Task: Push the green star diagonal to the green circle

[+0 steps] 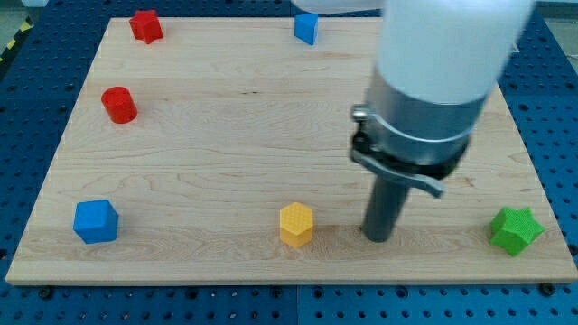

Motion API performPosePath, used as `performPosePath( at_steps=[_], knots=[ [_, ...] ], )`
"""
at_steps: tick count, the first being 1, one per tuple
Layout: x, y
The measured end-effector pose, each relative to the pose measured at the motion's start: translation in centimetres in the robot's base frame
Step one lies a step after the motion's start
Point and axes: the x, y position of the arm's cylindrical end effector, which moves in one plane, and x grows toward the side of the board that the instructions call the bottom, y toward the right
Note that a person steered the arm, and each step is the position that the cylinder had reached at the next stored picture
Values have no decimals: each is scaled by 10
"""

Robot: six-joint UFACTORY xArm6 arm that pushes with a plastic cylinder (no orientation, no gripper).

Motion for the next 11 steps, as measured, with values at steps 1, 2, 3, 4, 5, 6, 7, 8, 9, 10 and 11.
performPosePath(
  at_steps=[1, 2, 3, 4, 5, 6, 7, 8, 9, 10, 11],
  knots=[
    [17, 51],
    [39, 77],
    [40, 101],
    [40, 144],
    [40, 163],
    [40, 160],
    [39, 152],
    [33, 146],
    [22, 149],
    [10, 149],
    [-2, 141]
  ],
)
